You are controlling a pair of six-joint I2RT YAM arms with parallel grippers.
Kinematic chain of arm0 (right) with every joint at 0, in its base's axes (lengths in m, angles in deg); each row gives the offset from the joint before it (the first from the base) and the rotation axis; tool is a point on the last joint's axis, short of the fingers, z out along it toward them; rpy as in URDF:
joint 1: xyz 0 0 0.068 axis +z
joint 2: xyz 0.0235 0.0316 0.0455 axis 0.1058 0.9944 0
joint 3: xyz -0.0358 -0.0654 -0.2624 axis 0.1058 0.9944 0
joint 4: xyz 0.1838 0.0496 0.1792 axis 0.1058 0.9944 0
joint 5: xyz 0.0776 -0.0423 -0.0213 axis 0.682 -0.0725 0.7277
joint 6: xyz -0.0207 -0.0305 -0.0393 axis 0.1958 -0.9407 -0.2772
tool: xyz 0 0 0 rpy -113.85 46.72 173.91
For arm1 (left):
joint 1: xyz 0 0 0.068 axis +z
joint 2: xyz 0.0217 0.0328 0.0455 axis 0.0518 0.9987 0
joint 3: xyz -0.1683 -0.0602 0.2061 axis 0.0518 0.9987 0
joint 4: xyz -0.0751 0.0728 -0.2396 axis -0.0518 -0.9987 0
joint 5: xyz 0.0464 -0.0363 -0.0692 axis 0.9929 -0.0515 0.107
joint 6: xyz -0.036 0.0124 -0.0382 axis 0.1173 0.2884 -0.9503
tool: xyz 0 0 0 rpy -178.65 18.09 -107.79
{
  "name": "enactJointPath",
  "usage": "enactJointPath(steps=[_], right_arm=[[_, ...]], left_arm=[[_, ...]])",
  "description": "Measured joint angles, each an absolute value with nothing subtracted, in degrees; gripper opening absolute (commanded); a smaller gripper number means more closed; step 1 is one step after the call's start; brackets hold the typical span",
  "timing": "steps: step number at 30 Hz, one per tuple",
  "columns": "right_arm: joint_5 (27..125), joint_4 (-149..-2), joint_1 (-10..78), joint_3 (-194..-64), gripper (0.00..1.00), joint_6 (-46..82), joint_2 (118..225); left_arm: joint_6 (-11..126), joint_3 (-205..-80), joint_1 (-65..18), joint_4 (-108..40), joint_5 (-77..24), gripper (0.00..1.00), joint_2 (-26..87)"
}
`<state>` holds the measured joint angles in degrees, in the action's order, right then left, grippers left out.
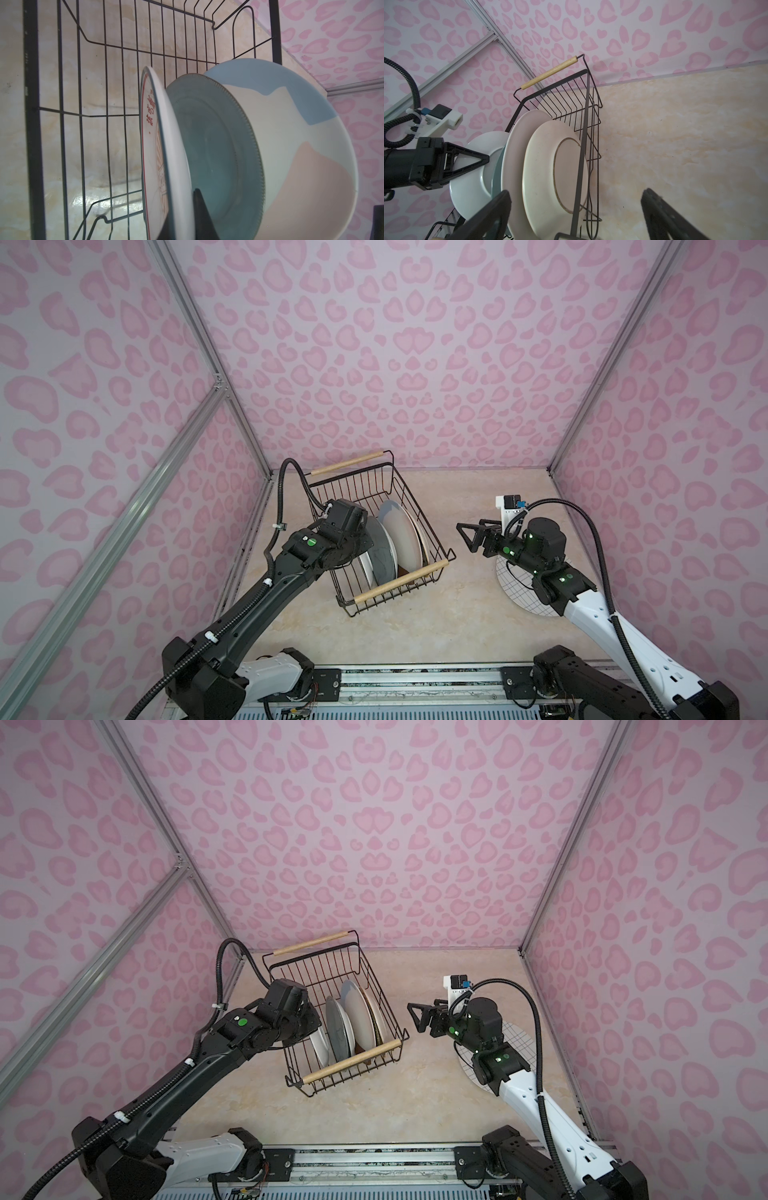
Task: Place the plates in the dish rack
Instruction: 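Lower the sunburst-print plate into the rack slot nearest the robot with the left gripper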
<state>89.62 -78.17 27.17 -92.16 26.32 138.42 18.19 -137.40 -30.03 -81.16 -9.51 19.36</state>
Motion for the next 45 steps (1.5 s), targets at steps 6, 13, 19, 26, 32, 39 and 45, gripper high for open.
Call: enactJointPath(steps=[6, 13, 19, 26, 32, 39, 45], right_arm=[[88.81, -78.21, 27.17, -91.92, 0.97, 26.32, 138.45], [88.70, -78.21, 27.17, -91.92, 0.97, 26.32, 138.60], [88.66, -78.19, 27.17, -91.92, 0.97, 26.32, 138.62], [88.27, -78.17, 27.17, -91.94, 0.97, 26.28, 138.75], [88.18, -78.11, 27.17, -92.01, 0.97, 26.10, 138.73], [87.66, -77.93, 27.17, -92.01, 0.97, 25.93, 139.08], [87.39, -77.73, 27.17, -92.07, 0.97, 25.91, 139.41]], left_arm=[[17.77, -135.47, -30.05, -78.89, -12.22, 0.03, 20.91], [17.53, -134.32, -30.03, -77.58, -12.79, 0.03, 21.63], [17.53, -133.31, -30.03, -77.18, -12.90, 0.03, 22.88], [17.44, -132.22, -29.96, -75.81, -13.03, 0.16, 23.23], [17.14, -131.06, -30.18, -75.74, -16.55, 0.29, 22.90], [16.98, -130.45, -30.48, -75.74, -17.29, 0.27, 20.60], [16.59, -129.77, -31.25, -75.76, -18.03, 0.24, 19.01]])
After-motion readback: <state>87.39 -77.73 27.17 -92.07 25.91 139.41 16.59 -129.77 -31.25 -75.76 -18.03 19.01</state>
